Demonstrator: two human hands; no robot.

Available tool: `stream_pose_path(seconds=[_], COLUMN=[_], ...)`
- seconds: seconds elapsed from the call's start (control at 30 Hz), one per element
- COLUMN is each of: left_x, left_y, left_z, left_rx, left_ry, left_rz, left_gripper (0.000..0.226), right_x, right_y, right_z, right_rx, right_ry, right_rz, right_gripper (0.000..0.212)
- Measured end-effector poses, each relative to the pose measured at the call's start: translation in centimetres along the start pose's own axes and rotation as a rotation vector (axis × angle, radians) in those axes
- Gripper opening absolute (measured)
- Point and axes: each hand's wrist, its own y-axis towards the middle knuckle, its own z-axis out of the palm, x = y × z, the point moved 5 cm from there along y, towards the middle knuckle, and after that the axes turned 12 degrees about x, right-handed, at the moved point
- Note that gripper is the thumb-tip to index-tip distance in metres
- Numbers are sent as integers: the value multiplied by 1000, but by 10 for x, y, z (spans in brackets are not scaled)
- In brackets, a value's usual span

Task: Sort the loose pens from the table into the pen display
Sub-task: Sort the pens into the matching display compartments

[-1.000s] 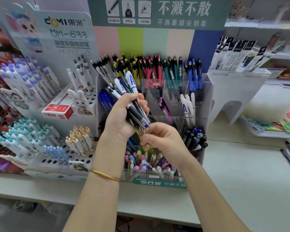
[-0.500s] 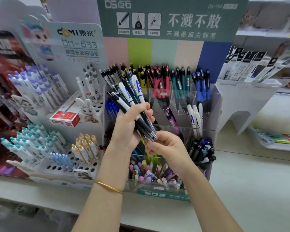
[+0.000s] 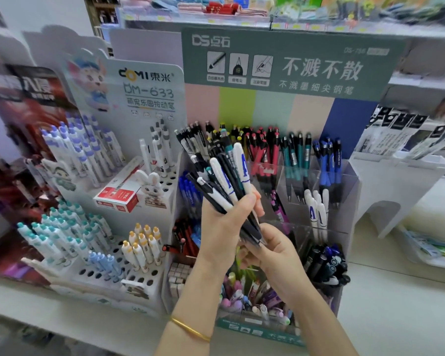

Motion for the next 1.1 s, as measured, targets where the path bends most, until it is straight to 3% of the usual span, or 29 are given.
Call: stream_pose_path(seconds=[0.07, 0.27, 0.57, 0.63, 0.7, 0.8, 1.1], left_x=[-1, -10, -16, -18, -18, -16, -34], left_y=[0, 5, 0, 1, 0, 2, 2], left_z=[-3, -16, -44, -45, -42, -39, -62], left_rx=[-97, -338, -597, -608, -610, -597, -647], left_ry=[-102, -443, -641, -675, -697, -705, -720], left_rz=[16, 69, 126, 124, 122, 129, 203], left_gripper=[18, 8, 10, 13, 13, 13, 15], right_x=[7, 36, 54, 52, 44, 30, 35], right_y=[-1, -4, -8, -7, -4, 5, -7], right_z=[1, 1, 6, 12, 23, 43, 5], right_rx=[-9, -17, -130, -187, -205, -199, -529], right_ry=[-17, -236, -327, -232, 99, 544, 547], right_rz=[-28, -59, -72, -82, -80, -103, -160], right_gripper=[5, 10, 12, 11, 5, 36, 19])
